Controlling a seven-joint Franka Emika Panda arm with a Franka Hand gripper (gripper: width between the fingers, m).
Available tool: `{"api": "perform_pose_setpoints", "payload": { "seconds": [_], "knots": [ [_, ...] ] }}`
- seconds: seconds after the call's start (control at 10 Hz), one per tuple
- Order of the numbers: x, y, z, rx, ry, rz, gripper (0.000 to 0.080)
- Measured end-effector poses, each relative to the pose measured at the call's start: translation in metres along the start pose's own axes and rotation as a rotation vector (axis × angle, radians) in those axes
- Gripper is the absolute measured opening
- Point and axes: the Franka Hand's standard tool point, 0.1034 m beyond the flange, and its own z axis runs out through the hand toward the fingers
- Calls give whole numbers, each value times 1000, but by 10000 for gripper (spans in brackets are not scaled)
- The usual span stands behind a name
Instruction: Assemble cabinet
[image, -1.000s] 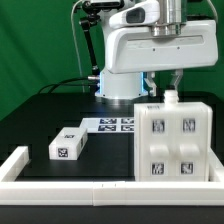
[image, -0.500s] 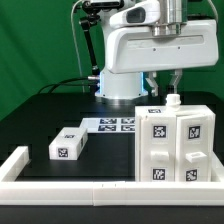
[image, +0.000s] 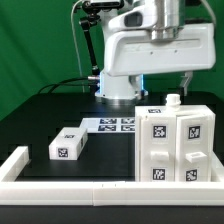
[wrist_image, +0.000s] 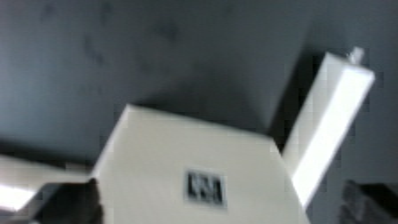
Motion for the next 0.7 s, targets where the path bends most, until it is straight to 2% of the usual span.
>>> {"api": "perform_pose_setpoints", "payload": {
  "seconds": [0.1, 0.2, 0.3, 0.4, 0.5, 0.6, 0.7],
  "knots": [
    [-29, 10, 7, -8, -9, 25, 724],
    [-50, 23, 13, -21, 4, 32, 786],
    [-73, 41, 21, -33, 4, 34, 795],
    [-93, 65, 26, -37, -17, 8, 795],
    [-102, 93, 26, -45, -21, -8, 797],
    [-103, 110, 25, -48, -20, -33, 797],
    [-102, 108, 25, -47, -19, -20, 797]
  ]
}}
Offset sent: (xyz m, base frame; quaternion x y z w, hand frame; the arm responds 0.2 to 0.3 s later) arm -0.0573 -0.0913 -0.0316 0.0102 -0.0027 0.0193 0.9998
